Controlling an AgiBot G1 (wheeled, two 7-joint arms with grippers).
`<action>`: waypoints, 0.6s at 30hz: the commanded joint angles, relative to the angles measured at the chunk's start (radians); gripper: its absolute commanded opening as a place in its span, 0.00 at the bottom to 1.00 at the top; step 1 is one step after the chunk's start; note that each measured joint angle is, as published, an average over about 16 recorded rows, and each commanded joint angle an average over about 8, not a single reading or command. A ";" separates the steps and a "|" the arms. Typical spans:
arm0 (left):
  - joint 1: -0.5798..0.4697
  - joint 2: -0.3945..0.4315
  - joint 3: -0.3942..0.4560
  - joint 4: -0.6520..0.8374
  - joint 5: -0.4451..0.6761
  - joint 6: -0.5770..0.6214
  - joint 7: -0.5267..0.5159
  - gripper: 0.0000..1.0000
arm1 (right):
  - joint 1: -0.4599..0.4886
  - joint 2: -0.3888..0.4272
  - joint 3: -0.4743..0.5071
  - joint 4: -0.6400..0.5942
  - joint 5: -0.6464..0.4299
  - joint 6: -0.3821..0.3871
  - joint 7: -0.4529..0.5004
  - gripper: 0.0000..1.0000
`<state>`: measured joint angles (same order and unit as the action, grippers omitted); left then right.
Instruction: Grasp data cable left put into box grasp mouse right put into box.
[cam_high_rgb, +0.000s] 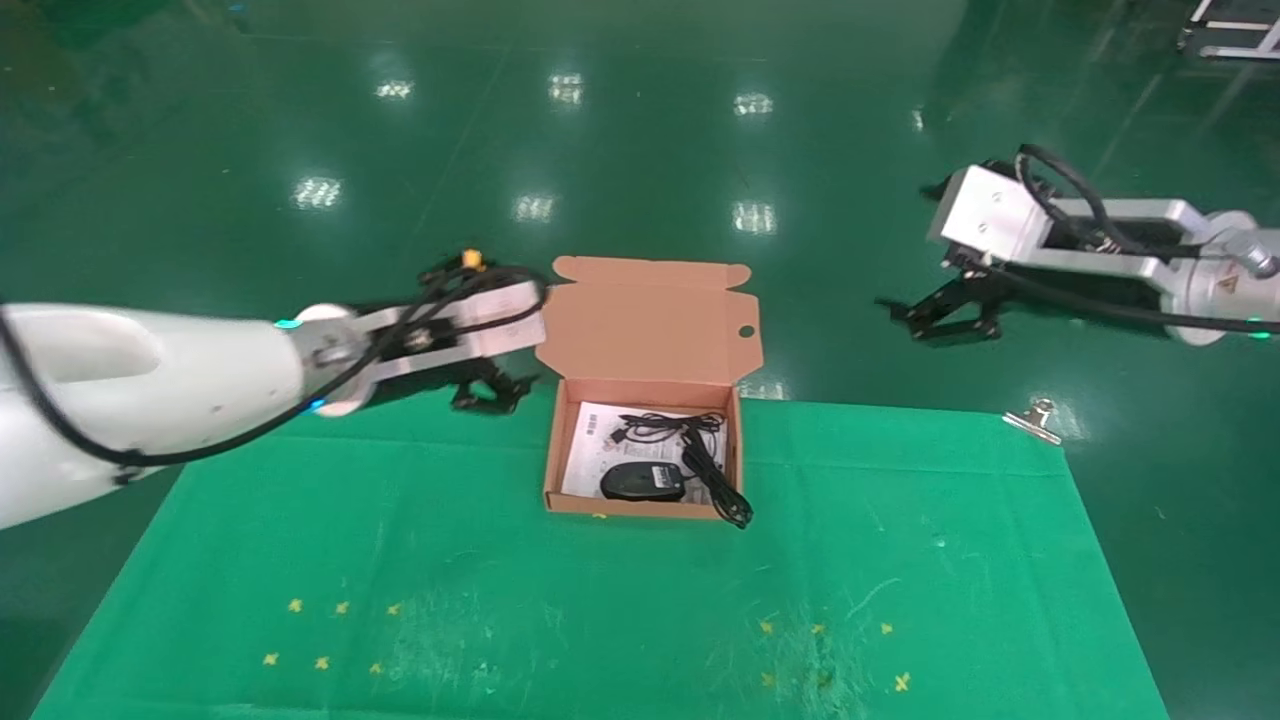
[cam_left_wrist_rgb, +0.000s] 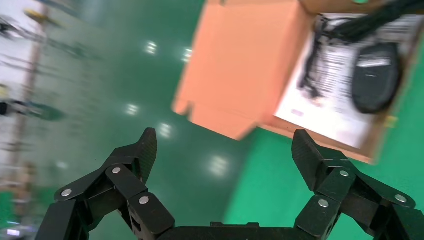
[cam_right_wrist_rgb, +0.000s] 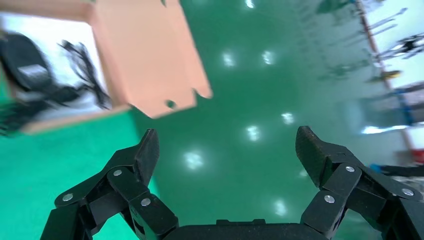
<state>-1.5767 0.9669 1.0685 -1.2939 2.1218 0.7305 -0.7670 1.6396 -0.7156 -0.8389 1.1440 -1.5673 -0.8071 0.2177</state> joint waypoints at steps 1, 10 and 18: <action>0.019 -0.014 -0.030 0.000 -0.054 0.030 0.022 1.00 | -0.021 0.004 0.021 0.005 0.031 -0.026 -0.001 1.00; 0.106 -0.075 -0.167 0.002 -0.294 0.162 0.123 1.00 | -0.117 0.022 0.116 0.029 0.173 -0.143 -0.006 1.00; 0.184 -0.130 -0.289 0.004 -0.509 0.280 0.212 1.00 | -0.203 0.037 0.201 0.050 0.300 -0.247 -0.011 1.00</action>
<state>-1.3928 0.8367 0.7798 -1.2903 1.6126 1.0106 -0.5549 1.4369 -0.6781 -0.6382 1.1943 -1.2672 -1.0542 0.2070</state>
